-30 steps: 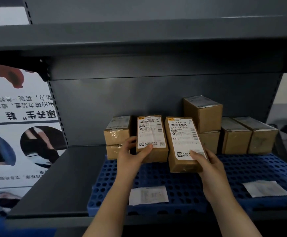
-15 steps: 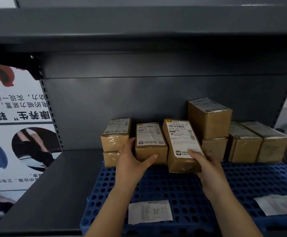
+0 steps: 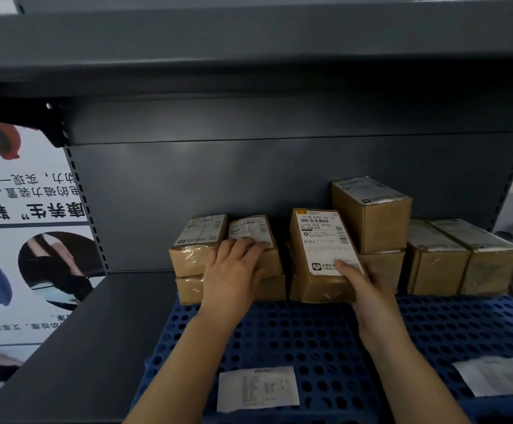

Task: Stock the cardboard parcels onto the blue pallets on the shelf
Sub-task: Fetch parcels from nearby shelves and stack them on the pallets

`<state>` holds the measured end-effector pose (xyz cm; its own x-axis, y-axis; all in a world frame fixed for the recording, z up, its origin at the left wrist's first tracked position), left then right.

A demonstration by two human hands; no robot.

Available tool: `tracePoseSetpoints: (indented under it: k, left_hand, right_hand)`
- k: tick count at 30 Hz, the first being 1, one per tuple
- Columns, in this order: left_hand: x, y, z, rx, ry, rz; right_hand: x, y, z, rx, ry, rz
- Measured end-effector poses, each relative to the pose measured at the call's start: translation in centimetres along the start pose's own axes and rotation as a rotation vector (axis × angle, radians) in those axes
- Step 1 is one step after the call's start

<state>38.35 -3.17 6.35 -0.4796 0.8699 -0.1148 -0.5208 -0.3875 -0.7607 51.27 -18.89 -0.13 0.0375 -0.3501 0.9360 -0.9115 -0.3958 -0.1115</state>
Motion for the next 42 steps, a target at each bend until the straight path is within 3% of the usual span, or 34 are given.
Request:
tracePoseSetpoints:
  k: [8,13,16,29,42]
  left_hand:
    - [-0.6,-0.9,-1.2,0.08,0.002,-0.035]
    - [-1.8,0.0,-0.4,-0.042,0.089,-0.088]
    - [-3.4,0.7,-0.4,-0.034,0.15,-0.115]
    - [-5.9,-0.6,-1.5,-0.017,0.009,-0.153]
    - [-5.4,-2.1,-2.4,0.071,-0.027,-0.066]
  right_hand:
    - [0.5,-1.6,-1.0,0.002,0.025,0.026]
    - [0.5,-2.4,-1.4,-0.01,0.055,0.037]
    - [0.4,-2.8,-1.3,-0.007,0.089,0.035]
    - [0.4,-3.4,-0.7,0.078,0.298,0.047]
    - [-0.8,-4.2,-2.0,0.118,0.209,-0.068]
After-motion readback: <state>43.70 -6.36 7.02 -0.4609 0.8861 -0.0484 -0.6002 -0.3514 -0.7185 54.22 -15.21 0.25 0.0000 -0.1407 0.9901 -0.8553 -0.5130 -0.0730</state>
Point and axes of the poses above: each hand's wrist, its own y-axis away from the middle knuckle, its own z-axis out of the back of the hand, x = y × z, the point moved 9 cm from there along -y, towards the middle knuckle, and after that the axes turned 9 degrees about z, right-handed, at the moved point
